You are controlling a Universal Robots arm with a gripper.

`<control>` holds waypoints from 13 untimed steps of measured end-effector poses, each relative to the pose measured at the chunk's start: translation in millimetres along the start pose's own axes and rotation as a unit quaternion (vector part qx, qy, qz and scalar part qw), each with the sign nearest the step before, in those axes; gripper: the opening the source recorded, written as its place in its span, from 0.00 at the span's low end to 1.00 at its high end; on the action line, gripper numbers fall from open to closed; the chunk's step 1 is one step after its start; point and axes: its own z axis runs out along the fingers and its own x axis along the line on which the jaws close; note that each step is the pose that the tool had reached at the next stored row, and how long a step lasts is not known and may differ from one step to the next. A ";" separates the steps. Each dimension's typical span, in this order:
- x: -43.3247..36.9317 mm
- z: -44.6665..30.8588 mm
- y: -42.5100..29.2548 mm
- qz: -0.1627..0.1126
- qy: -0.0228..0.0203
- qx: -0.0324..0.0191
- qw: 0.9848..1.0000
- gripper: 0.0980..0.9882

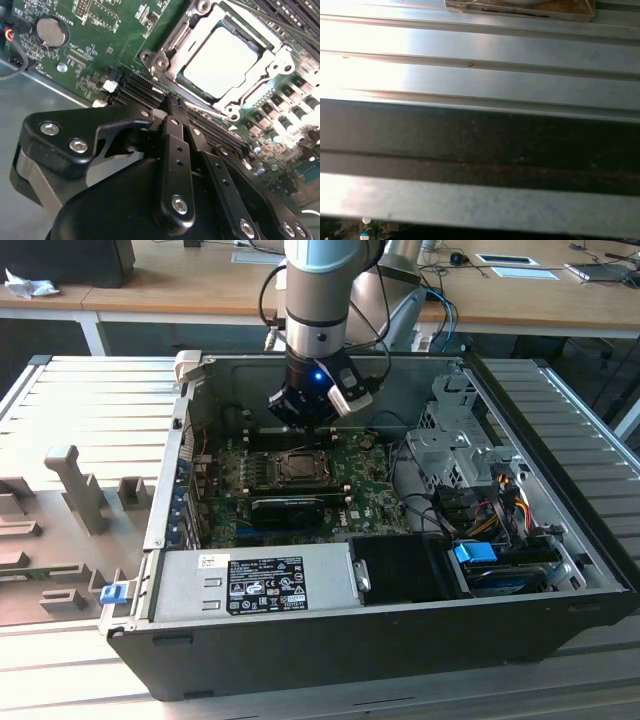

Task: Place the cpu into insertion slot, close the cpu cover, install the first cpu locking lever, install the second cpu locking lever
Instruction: 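Install the first cpu locking lever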

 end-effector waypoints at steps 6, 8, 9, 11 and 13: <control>-2.2 6.2 -0.6 0.000 0.000 0.003 1.000 0.01; -2.5 7.0 -0.7 0.000 0.000 0.004 1.000 0.01; -2.6 7.4 -0.7 0.000 0.000 0.005 1.000 0.01; -2.6 8.0 -0.8 0.000 0.000 0.007 1.000 0.01; -2.5 11.3 -1.1 0.000 0.001 0.008 1.000 0.01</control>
